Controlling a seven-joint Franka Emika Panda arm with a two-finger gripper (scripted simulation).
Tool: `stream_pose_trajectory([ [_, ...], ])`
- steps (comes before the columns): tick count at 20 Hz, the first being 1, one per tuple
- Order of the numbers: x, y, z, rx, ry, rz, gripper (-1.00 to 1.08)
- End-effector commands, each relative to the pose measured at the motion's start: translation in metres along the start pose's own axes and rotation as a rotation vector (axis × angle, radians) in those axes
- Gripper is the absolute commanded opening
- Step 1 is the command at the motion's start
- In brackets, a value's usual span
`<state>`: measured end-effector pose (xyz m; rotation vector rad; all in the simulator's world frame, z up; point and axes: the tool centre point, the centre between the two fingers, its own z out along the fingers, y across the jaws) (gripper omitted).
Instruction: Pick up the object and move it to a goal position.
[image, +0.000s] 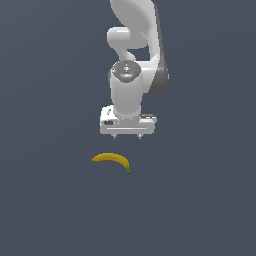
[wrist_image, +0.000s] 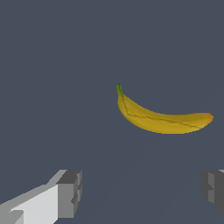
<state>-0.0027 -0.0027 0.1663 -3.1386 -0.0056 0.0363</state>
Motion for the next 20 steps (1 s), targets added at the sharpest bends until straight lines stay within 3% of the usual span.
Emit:
stream_pose_trajectory([
  [1, 0.0, 0.0, 0.0, 0.0, 0.0, 0.0, 1.0],
  [10, 0.012, -0.026, -0.021, 0.016, 0.046, -0.059, 1.0],
  [20, 0.013, -0.022, -0.017, 0.013, 0.045, -0.095, 1.0],
])
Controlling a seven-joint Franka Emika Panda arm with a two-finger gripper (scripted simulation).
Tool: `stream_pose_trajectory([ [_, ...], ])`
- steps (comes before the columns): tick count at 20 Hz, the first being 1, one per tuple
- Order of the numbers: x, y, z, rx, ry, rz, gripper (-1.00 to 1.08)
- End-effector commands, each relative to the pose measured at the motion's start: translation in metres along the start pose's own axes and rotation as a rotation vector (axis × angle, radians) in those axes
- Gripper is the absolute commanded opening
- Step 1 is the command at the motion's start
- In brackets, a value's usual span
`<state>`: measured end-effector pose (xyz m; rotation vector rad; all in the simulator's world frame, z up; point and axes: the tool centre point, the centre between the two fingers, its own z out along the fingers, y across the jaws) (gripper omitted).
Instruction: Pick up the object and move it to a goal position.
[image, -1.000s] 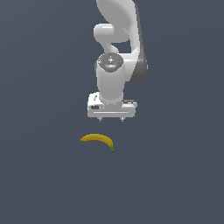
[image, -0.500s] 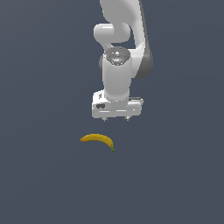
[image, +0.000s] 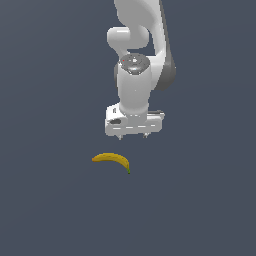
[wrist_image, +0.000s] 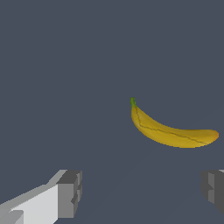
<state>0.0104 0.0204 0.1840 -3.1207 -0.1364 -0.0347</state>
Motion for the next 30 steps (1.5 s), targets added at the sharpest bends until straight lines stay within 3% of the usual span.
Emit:
stream_pose_trajectory([
  [1, 0.001, 0.002, 0.002, -0.001, -0.001, -0.022, 1.0],
  [10, 0.004, 0.015, 0.016, -0.009, -0.006, -0.168, 1.0],
  [30, 0.011, 0.057, 0.064, -0.016, -0.025, -0.664, 1.0],
])
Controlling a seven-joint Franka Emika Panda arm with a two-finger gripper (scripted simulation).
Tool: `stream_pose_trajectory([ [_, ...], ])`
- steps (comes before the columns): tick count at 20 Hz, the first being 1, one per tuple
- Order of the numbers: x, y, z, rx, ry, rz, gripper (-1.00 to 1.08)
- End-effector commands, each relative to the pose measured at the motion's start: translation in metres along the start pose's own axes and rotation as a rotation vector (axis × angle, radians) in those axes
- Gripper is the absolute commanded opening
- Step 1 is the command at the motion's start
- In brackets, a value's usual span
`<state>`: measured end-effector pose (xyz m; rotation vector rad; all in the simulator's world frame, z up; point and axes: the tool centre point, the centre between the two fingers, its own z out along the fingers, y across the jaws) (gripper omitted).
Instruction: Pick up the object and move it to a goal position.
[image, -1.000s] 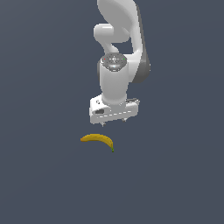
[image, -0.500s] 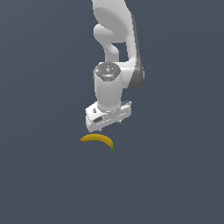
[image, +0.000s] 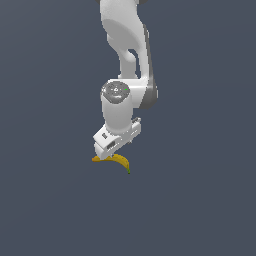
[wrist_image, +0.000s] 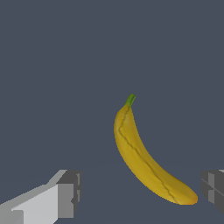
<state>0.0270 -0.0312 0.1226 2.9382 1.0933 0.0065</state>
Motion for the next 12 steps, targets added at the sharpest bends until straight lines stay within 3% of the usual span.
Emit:
stream_pose_trajectory([
  [1, -0.002, 0.005, 0.006, 0.0, -0.001, -0.064, 1.0],
  [12, -0.014, 0.023, 0.034, 0.004, -0.003, -0.336, 1.0],
])
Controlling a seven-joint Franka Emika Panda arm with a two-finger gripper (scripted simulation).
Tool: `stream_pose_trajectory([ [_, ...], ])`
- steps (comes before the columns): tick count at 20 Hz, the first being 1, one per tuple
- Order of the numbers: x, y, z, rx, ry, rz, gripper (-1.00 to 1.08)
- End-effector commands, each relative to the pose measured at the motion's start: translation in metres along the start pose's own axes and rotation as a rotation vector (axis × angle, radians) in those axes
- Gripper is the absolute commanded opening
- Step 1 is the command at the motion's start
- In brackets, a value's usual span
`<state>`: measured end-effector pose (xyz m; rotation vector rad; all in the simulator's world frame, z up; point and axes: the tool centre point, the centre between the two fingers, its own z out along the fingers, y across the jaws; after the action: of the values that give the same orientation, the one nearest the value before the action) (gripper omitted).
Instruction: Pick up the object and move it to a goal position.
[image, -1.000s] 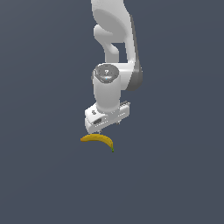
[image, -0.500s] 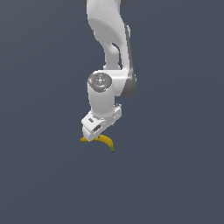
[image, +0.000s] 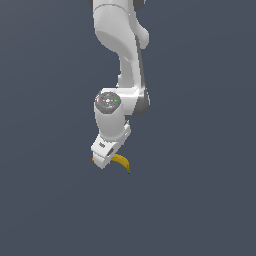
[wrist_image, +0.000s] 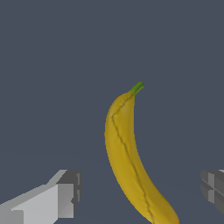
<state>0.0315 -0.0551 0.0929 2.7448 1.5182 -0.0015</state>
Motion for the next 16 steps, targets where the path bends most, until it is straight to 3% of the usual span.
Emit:
stream_pose_trajectory([
  [1, -0.004, 0.003, 0.006, 0.001, 0.0, -0.06, 1.0],
  [16, -0.015, 0.012, 0.024, 0.003, 0.004, -0.24, 1.0],
])
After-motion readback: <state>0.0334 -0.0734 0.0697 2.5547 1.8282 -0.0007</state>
